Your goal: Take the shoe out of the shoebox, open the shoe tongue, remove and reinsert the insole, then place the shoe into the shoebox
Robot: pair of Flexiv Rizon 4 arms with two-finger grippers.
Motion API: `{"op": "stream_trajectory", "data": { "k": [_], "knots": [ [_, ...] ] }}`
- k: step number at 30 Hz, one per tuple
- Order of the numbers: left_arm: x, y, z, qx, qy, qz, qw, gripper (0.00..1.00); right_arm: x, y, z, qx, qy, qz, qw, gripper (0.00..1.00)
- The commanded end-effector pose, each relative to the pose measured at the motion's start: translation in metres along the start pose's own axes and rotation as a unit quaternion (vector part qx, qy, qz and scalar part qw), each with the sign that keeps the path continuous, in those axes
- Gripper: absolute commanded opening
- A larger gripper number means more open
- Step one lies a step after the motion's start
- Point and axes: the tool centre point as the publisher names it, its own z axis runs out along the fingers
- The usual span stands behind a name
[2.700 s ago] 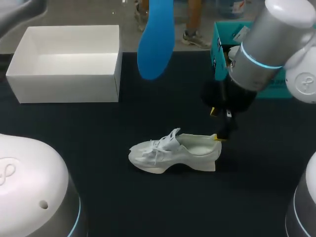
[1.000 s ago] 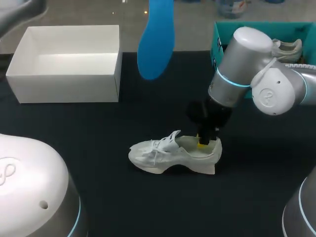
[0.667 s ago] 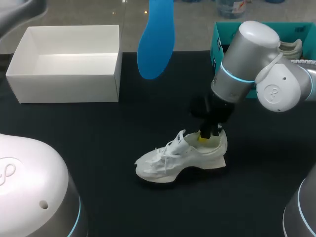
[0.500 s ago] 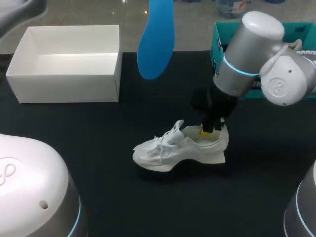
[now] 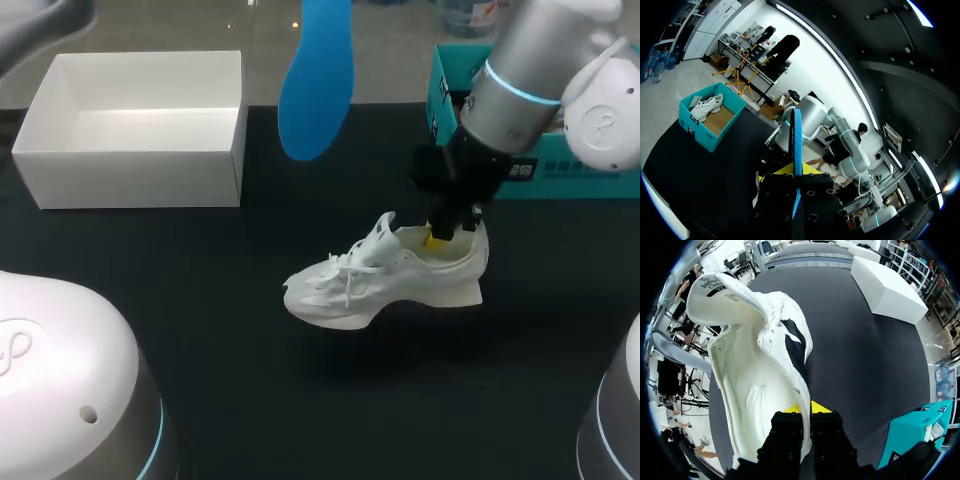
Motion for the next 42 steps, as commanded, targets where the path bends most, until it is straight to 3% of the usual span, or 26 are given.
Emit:
{"op": "stream_trajectory", "data": {
  "k": [1, 9, 11, 12, 14, 16, 20, 23, 24, 26, 27, 29, 31, 32, 33, 34, 42],
  "knots": [
    [-0.001, -0.001, -0.001, -0.002, 0.001, 0.000, 1.000, 0.00, 0.001, 0.001, 0.000, 0.000, -0.001, 0.000, 1.000, 0.00],
    [-0.001, -0.001, -0.001, -0.002, 0.001, 0.000, 1.000, 0.00, 0.001, 0.001, 0.000, 0.000, -0.001, 0.000, 1.000, 0.00],
    [-0.001, -0.001, -0.001, -0.002, 0.001, 0.000, 1.000, 0.00, -0.001, -0.007, 0.000, 0.028, -0.022, 0.071, 0.997, 0.00],
    [-0.001, -0.001, -0.001, -0.002, 0.001, 0.000, 1.000, 0.00, 0.002, -0.009, -0.001, 0.017, -0.035, 0.100, 0.994, 0.00],
    [-0.001, -0.001, -0.001, -0.002, 0.001, 0.000, 1.000, 0.00, 0.008, -0.017, 0.001, 0.049, -0.053, 0.154, 0.985, 0.00],
    [-0.001, -0.001, -0.001, -0.002, 0.001, 0.000, 1.000, 0.00, 0.017, -0.020, 0.001, 0.072, -0.071, 0.214, 0.972, 0.00],
    [-0.001, -0.001, -0.001, -0.002, 0.001, 0.000, 1.000, 0.00, 0.039, -0.026, -0.001, 0.078, -0.097, 0.318, 0.940, 0.00],
    [-0.001, -0.001, -0.001, -0.002, 0.001, 0.000, 1.000, 0.00, 0.050, -0.027, -0.002, 0.086, -0.109, 0.375, 0.916, 0.00],
    [-0.001, -0.001, -0.001, -0.002, 0.001, 0.000, 1.000, 0.00, 0.053, -0.026, -0.004, 0.086, -0.110, 0.377, 0.916, 0.00],
    [-0.001, -0.001, -0.001, -0.002, 0.001, 0.000, 1.000, 0.00, 0.060, -0.028, -0.003, 0.131, -0.103, 0.406, 0.899, 0.00],
    [-0.001, -0.001, -0.001, -0.002, 0.001, 0.000, 1.000, 0.00, 0.062, -0.030, -0.003, 0.134, -0.104, 0.420, 0.892, 0.00],
    [-0.001, -0.001, -0.001, -0.002, 0.001, 0.000, 1.000, 0.00, 0.068, -0.035, -0.003, 0.174, -0.096, 0.459, 0.866, 0.00],
    [-0.001, -0.001, -0.001, -0.002, 0.001, 0.000, 1.000, 0.00, 0.069, -0.037, -0.003, 0.150, -0.105, 0.474, 0.861, 0.00],
    [-0.001, -0.001, -0.001, -0.002, 0.001, 0.000, 1.000, 0.00, 0.067, -0.037, -0.002, 0.172, -0.101, 0.481, 0.854, 0.00],
    [-0.001, -0.001, -0.001, -0.002, 0.001, 0.000, 1.000, 0.00, 0.064, -0.036, -0.003, 0.177, -0.107, 0.479, 0.853, 0.00],
    [-0.001, -0.001, -0.001, -0.002, 0.001, 0.000, 1.000, 0.00, 0.059, -0.031, -0.003, 0.165, -0.115, 0.462, 0.864, 0.00],
    [-0.001, -0.001, -0.001, -0.002, 0.001, 0.000, 1.000, 0.00, 0.059, -0.031, -0.003, 0.165, -0.115, 0.462, 0.864, 0.00]
  ]
}}
